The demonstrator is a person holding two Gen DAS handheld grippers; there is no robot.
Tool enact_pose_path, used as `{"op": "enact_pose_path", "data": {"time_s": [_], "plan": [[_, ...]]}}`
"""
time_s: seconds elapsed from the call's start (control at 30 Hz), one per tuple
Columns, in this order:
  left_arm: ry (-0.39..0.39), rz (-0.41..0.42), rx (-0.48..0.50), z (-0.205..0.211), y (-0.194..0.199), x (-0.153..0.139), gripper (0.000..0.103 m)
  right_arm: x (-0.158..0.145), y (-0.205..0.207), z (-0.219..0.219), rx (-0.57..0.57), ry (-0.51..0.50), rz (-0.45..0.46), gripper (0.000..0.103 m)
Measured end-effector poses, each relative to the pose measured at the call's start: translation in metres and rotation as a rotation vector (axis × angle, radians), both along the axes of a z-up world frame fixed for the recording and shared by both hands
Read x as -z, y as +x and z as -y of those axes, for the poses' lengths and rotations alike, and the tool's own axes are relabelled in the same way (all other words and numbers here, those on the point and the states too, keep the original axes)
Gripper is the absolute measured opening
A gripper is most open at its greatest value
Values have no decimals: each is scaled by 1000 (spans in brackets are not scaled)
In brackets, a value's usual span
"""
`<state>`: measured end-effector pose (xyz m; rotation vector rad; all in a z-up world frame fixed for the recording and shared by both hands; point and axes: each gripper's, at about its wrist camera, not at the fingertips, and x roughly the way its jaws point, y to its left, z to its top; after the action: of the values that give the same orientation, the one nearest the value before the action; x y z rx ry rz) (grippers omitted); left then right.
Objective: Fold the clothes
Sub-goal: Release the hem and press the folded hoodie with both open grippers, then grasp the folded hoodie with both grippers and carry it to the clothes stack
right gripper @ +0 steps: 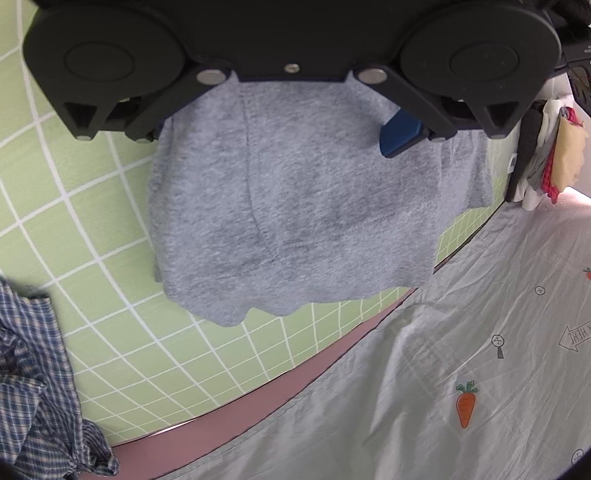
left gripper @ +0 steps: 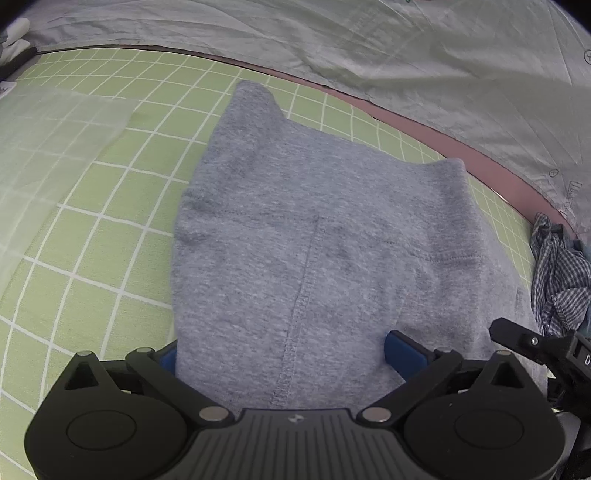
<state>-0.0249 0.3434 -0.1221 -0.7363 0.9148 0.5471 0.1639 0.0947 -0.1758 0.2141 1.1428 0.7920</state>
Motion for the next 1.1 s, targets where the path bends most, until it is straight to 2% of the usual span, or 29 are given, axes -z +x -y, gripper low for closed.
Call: {"op": "enact_pose_path", "data": {"time_s": [0.03, 0.1, 0.13, 0.17, 0.27, 0.37, 0.47, 0.73, 0.93, 1.1], "plan": [[-2, 7, 9, 3, 1, 0, 100, 1, -2, -3, -17, 7, -5, 103], [3, 19, 15, 11, 3, -2, 86, 1, -6, -9, -35, 29, -25, 99], [-4, 28, 15, 14, 3, -3, 72, 2, -8, -11, -30, 38, -33, 89], [-10, 35, 6, 15, 3, -4, 62, 2, -10, -13, -18, 38, -38, 74], [-23, 59, -7, 20, 0, -8, 47, 3, -17, -12, 7, 88, -84, 60], [10, 67, 7, 30, -4, -19, 42, -5, -26, -12, 0, 114, -92, 54], [39, 73, 13, 39, -10, -30, 41, -18, -34, -11, -35, 139, -87, 53], [16, 145, -140, 39, -61, -60, 41, -54, -59, -34, -177, 177, -32, 53], [38, 217, -283, 18, -108, -78, 41, -79, -75, -87, -337, 205, 1, 53], [79, 304, -439, -21, -157, -95, 41, -109, -98, -172, -523, 259, 62, 52]]}}
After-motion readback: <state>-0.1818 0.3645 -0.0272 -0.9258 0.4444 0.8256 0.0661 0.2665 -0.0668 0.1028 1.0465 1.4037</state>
